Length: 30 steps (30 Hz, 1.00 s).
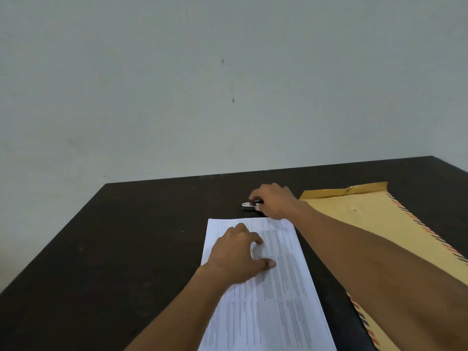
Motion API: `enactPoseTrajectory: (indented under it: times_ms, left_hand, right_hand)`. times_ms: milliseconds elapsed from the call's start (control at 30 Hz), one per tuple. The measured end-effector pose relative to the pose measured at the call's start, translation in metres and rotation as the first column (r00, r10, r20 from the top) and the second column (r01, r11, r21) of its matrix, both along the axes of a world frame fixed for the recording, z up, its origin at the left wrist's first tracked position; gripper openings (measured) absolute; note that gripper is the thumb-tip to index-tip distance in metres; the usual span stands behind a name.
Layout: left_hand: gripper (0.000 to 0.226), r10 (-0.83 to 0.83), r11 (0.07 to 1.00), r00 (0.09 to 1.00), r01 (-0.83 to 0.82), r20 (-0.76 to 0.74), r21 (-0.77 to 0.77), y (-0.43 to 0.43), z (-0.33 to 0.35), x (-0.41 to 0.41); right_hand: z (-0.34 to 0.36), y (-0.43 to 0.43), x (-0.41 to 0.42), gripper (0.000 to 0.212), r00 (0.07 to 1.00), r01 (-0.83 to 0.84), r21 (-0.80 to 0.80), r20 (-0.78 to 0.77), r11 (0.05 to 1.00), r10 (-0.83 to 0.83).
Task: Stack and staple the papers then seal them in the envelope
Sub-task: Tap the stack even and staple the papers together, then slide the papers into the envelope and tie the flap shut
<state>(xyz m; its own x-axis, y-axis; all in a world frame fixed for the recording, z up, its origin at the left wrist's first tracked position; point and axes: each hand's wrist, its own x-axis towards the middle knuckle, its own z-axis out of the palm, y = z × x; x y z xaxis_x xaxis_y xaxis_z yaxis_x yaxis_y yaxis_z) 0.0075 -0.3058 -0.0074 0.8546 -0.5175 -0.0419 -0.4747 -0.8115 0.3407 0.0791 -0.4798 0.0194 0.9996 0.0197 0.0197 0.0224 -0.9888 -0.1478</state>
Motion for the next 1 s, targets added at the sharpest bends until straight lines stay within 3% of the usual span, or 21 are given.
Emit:
enactPoseTrajectory:
  times_ms: [167, 300, 400, 533, 733, 1000]
  left_hand:
    - [0.053, -0.011, 0.997, 0.995, 0.003, 0.096, 0.077, -0.007, 0.009, -0.002]
    - [0.040, 0.001, 1.000, 0.976, -0.001, 0.220, -0.003, -0.028, 0.011, -0.008]
    - [0.042, -0.028, 0.995, 0.970, 0.051, 0.243, -0.088, -0.051, 0.011, -0.015]
    - [0.046, -0.121, 0.969, 0.945, 0.179, 0.305, -0.170, -0.080, 0.015, -0.018]
    - [0.046, -0.235, 0.933, 0.936, 0.293, 0.262, -0.209, -0.123, 0.021, -0.024]
    - [0.044, -0.334, 0.943, 0.934, 0.329, 0.127, 0.053, -0.152, 0.018, -0.039]
  right_hand:
    - [0.010, -0.029, -0.056, 0.034, 0.958, 0.233, 0.162, 0.129, 0.959, -0.255]
    - [-0.005, -0.055, -0.119, 0.057, 0.890, 0.449, 0.004, -0.088, 0.894, -0.447]
    - [-0.013, -0.078, -0.154, 0.053, 0.897, 0.415, -0.028, -0.154, 0.910, -0.414]
    - [-0.006, -0.113, -0.181, 0.041, 0.927, 0.347, 0.054, -0.172, 0.936, -0.334]
    - [0.001, -0.158, -0.214, 0.037, 0.935, 0.303, 0.093, -0.223, 0.948, -0.277]
    - [-0.003, -0.183, -0.230, 0.015, 0.963, 0.251, 0.181, -0.142, 0.951, -0.228]
